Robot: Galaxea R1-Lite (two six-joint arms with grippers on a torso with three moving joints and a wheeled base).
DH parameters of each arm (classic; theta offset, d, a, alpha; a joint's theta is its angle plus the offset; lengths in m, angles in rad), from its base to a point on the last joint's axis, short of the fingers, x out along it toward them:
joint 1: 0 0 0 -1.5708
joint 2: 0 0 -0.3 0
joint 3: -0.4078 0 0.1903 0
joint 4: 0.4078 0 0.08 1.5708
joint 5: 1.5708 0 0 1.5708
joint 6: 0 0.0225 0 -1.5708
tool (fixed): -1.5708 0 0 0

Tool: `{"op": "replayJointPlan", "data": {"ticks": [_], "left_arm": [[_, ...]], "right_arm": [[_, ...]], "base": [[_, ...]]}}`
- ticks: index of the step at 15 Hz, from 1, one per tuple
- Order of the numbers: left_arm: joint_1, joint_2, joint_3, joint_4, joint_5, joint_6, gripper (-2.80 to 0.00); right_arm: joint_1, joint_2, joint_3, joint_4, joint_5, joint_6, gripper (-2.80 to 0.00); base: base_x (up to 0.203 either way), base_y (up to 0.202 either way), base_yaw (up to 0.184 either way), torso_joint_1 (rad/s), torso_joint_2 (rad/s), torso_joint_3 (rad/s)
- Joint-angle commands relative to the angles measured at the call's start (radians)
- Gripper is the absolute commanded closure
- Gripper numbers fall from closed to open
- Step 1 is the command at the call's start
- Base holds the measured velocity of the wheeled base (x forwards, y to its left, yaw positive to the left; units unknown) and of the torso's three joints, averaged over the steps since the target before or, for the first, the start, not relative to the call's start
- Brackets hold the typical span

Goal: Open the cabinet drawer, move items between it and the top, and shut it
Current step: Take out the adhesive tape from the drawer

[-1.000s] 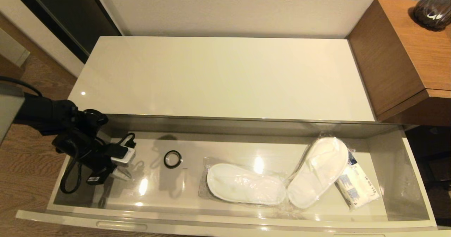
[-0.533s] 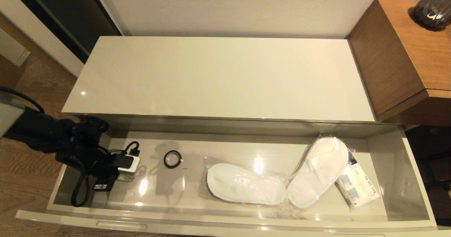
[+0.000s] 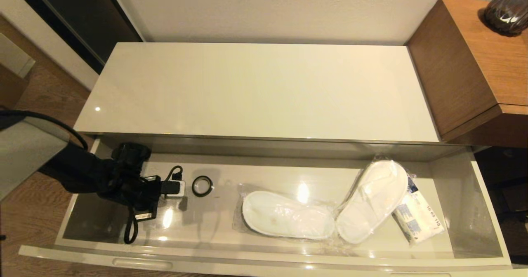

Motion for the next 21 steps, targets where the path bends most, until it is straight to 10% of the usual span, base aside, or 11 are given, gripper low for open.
{"op": "replayJointPlan", "data": {"ticks": [1,11,21], "left_arm": [[-0.017,0.040,-0.006,-0.043,0.000,-0.036,0.00],[-0.045,0.055,-0.078,-0.126,-0.046,-0.163,0.00],[-0.093,0.053,0.006,-0.206,-0.058,-0.163,0.00]], "right_arm": [[0.000,0.002,0.000,0.002,0.000,0.000,0.00],[0.000,0.002,0.002,0.000,0.000,0.000,0.00],[0.000,0.002,0.000,0.000,0.000,0.000,0.00]], "base": [[0.000,0.000,0.000,0.000,0.00,0.000],[0.000,0.000,0.000,0.000,0.00,0.000],[0.000,0.000,0.000,0.000,0.00,0.000]]}}
